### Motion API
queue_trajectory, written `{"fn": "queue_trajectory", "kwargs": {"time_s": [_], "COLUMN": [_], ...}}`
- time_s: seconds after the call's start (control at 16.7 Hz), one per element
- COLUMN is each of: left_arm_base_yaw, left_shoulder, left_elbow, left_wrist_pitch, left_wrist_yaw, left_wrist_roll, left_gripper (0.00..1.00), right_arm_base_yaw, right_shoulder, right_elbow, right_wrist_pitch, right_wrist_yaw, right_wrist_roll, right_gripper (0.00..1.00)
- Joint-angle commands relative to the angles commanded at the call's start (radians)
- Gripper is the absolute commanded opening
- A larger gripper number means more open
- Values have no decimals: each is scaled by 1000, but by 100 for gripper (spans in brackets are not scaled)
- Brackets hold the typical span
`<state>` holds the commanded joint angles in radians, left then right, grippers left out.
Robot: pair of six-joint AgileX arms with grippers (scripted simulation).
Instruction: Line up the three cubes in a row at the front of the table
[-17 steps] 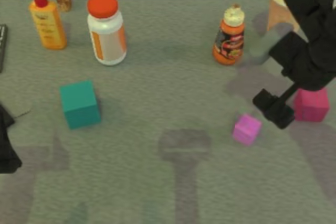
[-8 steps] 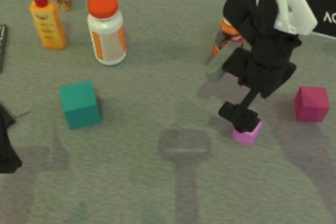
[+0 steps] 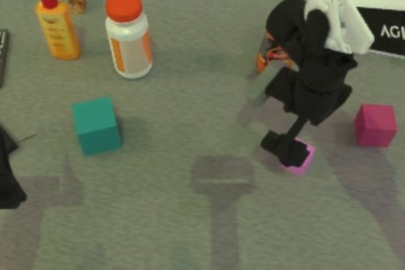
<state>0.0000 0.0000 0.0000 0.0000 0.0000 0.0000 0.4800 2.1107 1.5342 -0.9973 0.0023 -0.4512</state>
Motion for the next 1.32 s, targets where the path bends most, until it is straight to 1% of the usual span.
{"fn": "queue_trajectory", "kwargs": {"time_s": [0.3, 0.6, 1.32], "left_arm_base_yaw": [0, 0, 0], "left_shoulder": [0, 0, 0], "left_elbow": [0, 0, 0], "left_wrist_pitch": [0, 0, 0], "left_wrist_yaw": [0, 0, 0], "left_wrist_roll": [0, 0, 0], "left_gripper": [100, 100, 100], "right_arm_base_yaw": [2, 3, 3], "right_shoulder": [91, 106, 106], "right_elbow": [-103, -118, -118], "right_wrist_pitch": [203, 227, 227], "right_wrist_yaw": [1, 1, 1], "right_wrist_roll": [4, 4, 4], "right_gripper": [100, 100, 10]}}
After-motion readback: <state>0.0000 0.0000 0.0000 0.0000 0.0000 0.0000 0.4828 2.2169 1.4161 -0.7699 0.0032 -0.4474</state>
